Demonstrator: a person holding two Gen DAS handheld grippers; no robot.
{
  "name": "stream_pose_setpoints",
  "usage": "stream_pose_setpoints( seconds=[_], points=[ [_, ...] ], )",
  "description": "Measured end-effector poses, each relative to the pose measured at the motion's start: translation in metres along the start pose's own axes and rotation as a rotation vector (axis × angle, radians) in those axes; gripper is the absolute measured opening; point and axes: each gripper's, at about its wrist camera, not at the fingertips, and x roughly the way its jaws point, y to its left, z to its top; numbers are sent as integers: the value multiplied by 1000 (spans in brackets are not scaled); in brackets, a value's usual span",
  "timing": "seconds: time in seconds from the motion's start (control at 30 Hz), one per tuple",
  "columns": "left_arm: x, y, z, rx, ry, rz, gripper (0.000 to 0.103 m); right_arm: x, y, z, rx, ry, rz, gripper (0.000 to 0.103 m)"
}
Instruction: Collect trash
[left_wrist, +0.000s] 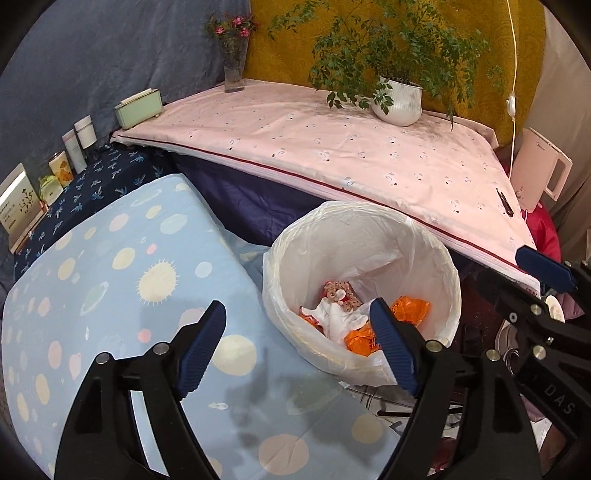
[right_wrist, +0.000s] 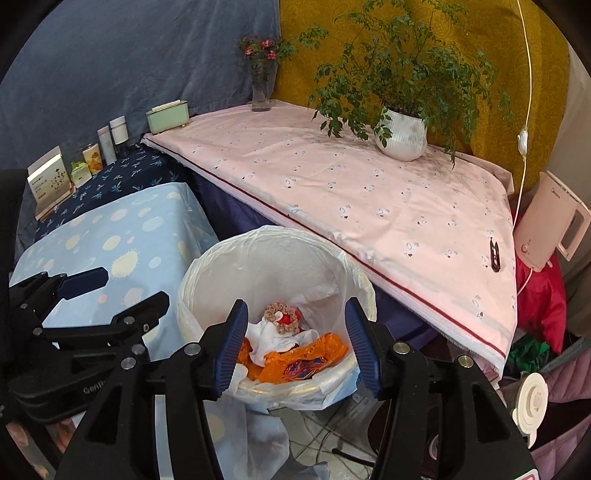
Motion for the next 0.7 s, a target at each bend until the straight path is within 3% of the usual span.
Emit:
stream_pose_setpoints(
  seconds=[0.37,0.7],
  points=[
    [0,9,-6,-13,12,9,83,1,2,-14,-17,33,-11,60],
    [-1,10,-8,-15,18,5,84,0,6,-15,-27,35,-19,60]
  ],
)
